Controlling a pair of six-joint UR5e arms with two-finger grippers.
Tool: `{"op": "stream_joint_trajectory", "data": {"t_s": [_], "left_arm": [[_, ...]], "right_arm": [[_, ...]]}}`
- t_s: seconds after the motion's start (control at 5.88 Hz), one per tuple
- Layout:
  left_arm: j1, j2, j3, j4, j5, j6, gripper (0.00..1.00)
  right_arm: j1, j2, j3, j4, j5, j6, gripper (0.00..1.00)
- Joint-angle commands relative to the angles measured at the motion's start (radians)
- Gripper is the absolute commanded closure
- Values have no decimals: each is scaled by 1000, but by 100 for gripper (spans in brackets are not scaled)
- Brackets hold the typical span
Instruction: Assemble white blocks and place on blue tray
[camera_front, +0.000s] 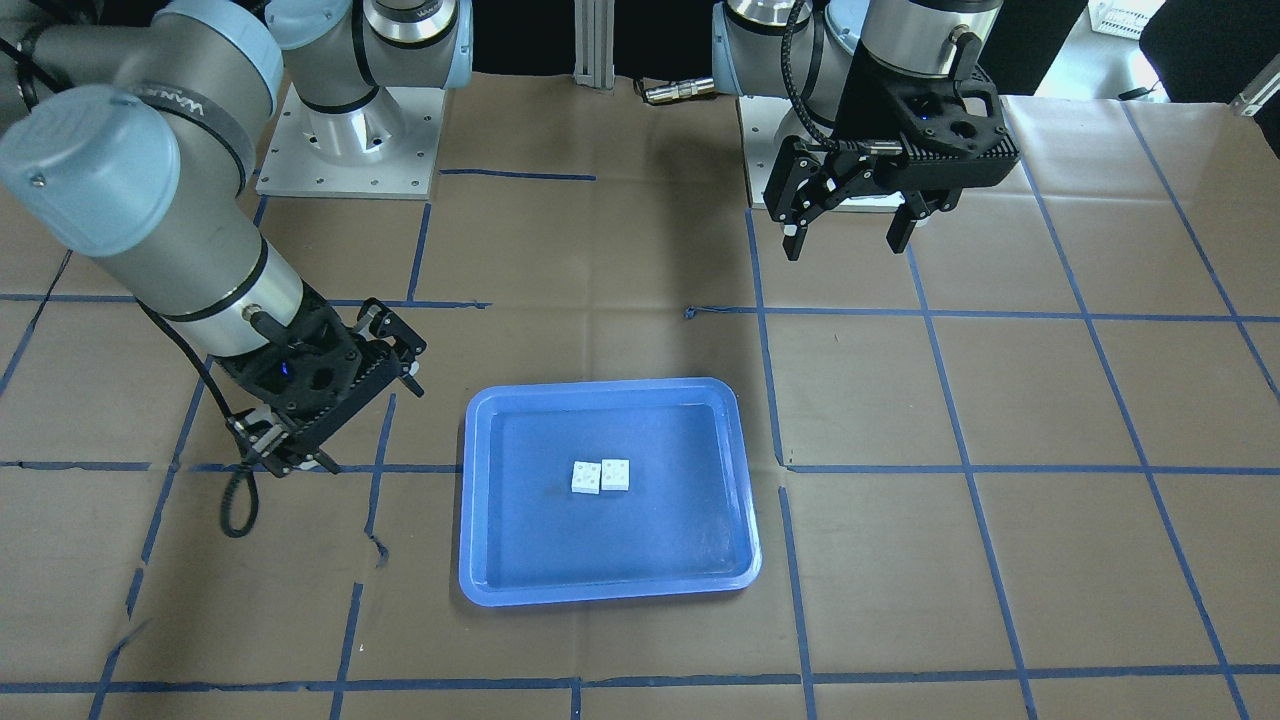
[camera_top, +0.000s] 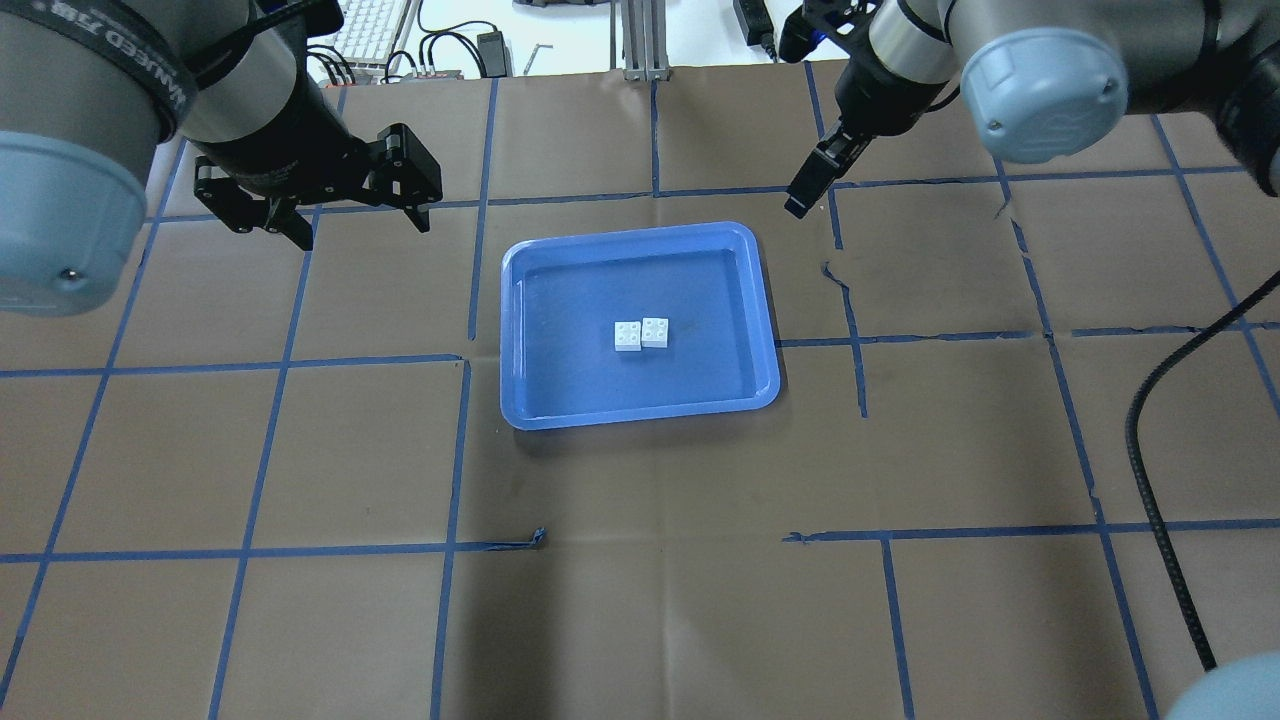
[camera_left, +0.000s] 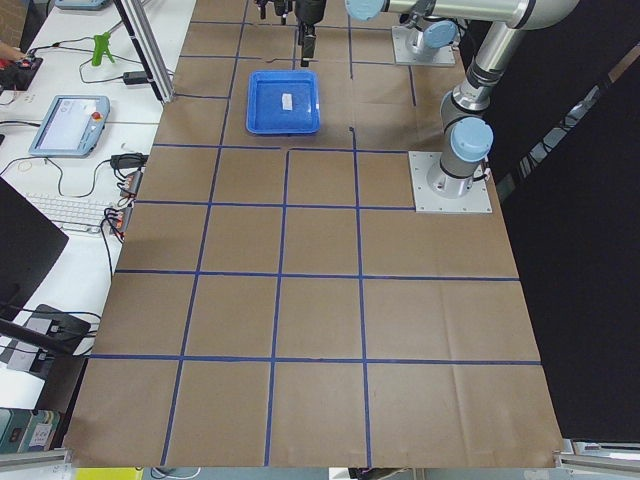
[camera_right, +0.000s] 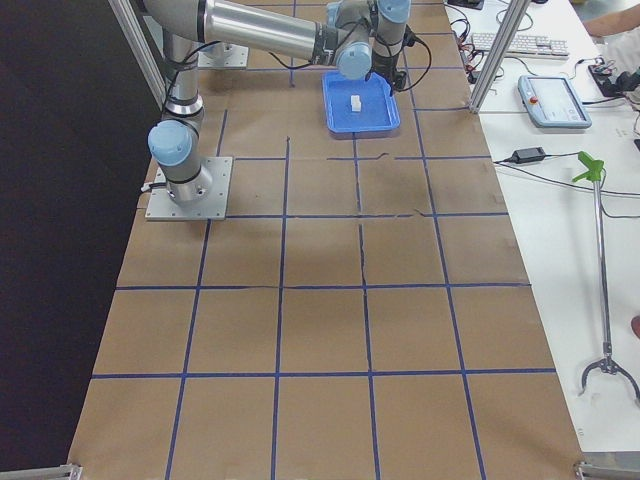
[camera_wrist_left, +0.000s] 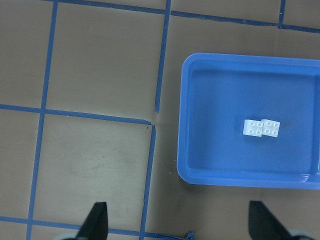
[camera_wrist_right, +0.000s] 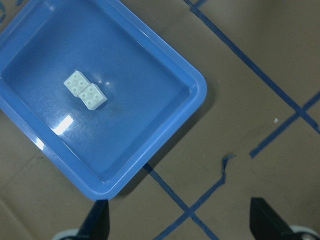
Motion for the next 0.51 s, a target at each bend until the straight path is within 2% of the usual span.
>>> {"op": "stream_joint_trajectory", "data": {"t_s": [0.0,0.17,0.34], "left_arm": [[0,0,-1,0,0,0,1],[0,0,-1,0,0,0,1],[0,2,-1,0,0,0,1]], "right_arm": [[-1,-80,-47,162,-161,338,0],[1,-105,-51,184,-212,451,0],[4,-139,-51,238,-211,543,0]]}}
